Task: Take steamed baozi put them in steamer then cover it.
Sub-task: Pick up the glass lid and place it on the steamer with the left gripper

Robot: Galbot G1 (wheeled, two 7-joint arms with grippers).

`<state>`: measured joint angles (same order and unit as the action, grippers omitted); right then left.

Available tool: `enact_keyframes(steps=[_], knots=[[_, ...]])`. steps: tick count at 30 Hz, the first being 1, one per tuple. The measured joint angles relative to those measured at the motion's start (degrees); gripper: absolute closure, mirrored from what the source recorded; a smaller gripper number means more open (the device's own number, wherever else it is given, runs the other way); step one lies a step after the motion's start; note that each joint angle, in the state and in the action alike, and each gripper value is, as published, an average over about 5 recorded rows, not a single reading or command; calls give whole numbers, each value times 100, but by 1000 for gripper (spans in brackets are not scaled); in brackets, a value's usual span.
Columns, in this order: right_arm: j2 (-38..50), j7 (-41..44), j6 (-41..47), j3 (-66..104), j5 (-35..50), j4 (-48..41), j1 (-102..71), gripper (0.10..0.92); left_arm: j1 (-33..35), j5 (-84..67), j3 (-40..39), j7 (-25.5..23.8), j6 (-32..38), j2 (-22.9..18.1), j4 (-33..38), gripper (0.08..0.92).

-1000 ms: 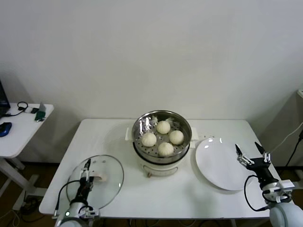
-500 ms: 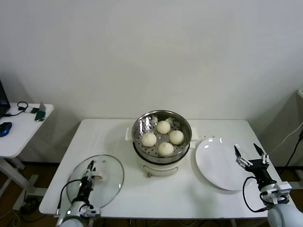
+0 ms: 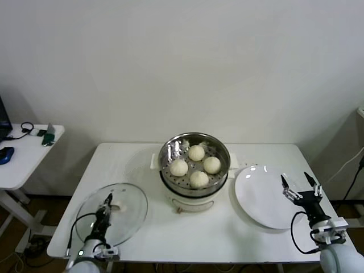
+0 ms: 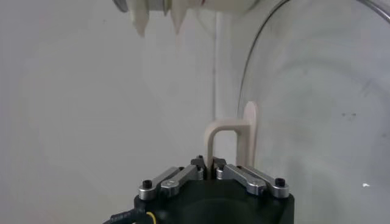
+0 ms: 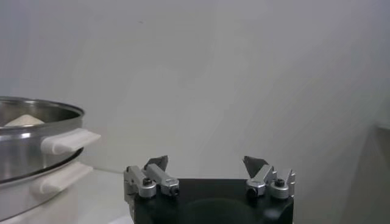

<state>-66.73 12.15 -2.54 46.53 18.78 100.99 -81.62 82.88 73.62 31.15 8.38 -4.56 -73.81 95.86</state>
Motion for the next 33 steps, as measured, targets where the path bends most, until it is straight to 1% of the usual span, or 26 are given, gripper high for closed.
enact_keyframes(steps=[5,10,15,20,24,28,30,33], knots=[[54,0,-7,-56,-21,-62,71,203,114,-24,83,-31,-210,119,308,850],[73,0,-6,-121,-71,-135,153,203,232,-143,173,-128,-584,351,798,850],[12,-1,11,-210,-155,-184,247,203,238,-389,188,-303,-1063,718,1381,850],[-21,7,8,-305,-254,-255,306,203,134,-708,123,-484,-1596,1230,1936,850],[-65,19,7,-374,-329,-300,346,203,-65,-995,-77,-616,-2082,1728,2282,850],[-138,21,7,-460,-428,-337,398,203,-423,-1222,-501,-761,-2558,2177,2505,850],[-185,21,9,-511,-487,-355,429,203,-675,-1281,-805,-863,-2780,2332,2575,850],[-265,18,10,-587,-580,-394,483,203,-1126,-1273,-1321,-1071,-3070,2453,2627,850]])
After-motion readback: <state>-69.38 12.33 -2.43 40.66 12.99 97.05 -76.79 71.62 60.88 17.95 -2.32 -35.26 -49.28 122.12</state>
